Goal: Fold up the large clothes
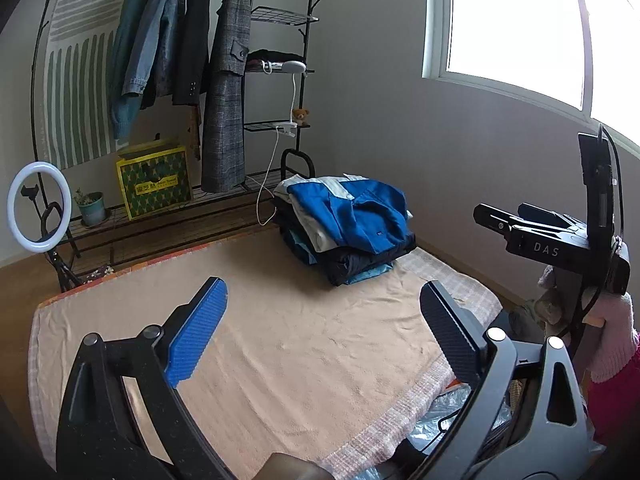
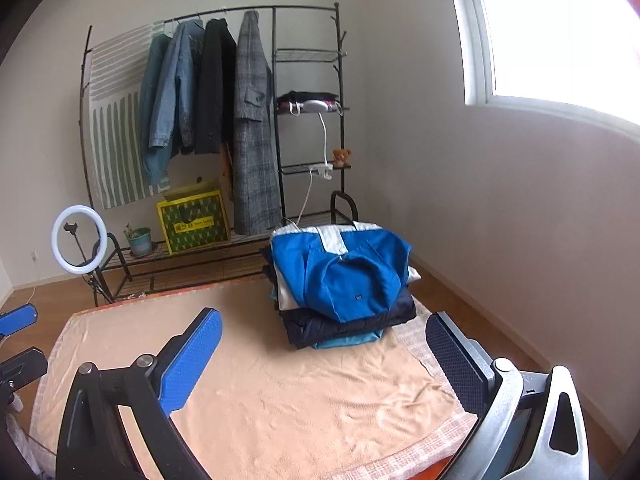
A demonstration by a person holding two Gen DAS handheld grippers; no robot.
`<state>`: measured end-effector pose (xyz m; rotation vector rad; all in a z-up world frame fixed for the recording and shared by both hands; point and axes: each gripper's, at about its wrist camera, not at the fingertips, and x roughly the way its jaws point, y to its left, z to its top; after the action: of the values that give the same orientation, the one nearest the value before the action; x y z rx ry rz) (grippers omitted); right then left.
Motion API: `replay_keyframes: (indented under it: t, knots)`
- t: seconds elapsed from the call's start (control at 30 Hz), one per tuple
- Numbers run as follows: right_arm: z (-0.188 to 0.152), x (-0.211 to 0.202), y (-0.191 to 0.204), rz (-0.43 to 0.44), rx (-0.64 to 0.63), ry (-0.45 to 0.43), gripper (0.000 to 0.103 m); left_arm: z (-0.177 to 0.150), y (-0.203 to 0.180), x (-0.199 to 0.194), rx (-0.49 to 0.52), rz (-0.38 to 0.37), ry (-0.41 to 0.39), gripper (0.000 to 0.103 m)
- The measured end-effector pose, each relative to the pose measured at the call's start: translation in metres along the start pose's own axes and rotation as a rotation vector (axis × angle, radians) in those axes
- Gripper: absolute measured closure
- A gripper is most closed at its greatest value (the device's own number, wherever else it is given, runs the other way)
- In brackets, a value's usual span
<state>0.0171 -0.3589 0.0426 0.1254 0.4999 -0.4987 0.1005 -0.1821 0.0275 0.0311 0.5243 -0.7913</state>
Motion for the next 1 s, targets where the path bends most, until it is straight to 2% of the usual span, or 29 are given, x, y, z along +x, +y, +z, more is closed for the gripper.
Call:
replay_keyframes:
  t: [0.13,0.4,0.57,0.77,1.0]
  knots:
    - [-0.016,0.035,-0.001,-0.007,0.017,0.046,0.000,-0.008,0.005,0.030,-0.007,0.038,0.031,0.004]
    - [-0.045,0.078,0.002,-0.013,0.022,0.089,0.000,-0.019,0.006,0.071,0.012,0.106,0.081,0.004]
    - [-0.059,0.099,-0.003,-0.028,0.054,0.120,0.000,-0.023,0.008,0.083,0.014,0.146,0.068,0.000]
    - [-0.061,0.107,-0.002,-0.068,0.030,0.109,0.000,-0.032,0.010,0.094,0.025,0.183,0.085,0.000]
    - [-0.059,0.107,-0.001,-0.075,0.031,0.095,0.000,-0.039,0.015,0.101,0.011,0.181,0.115,0.000]
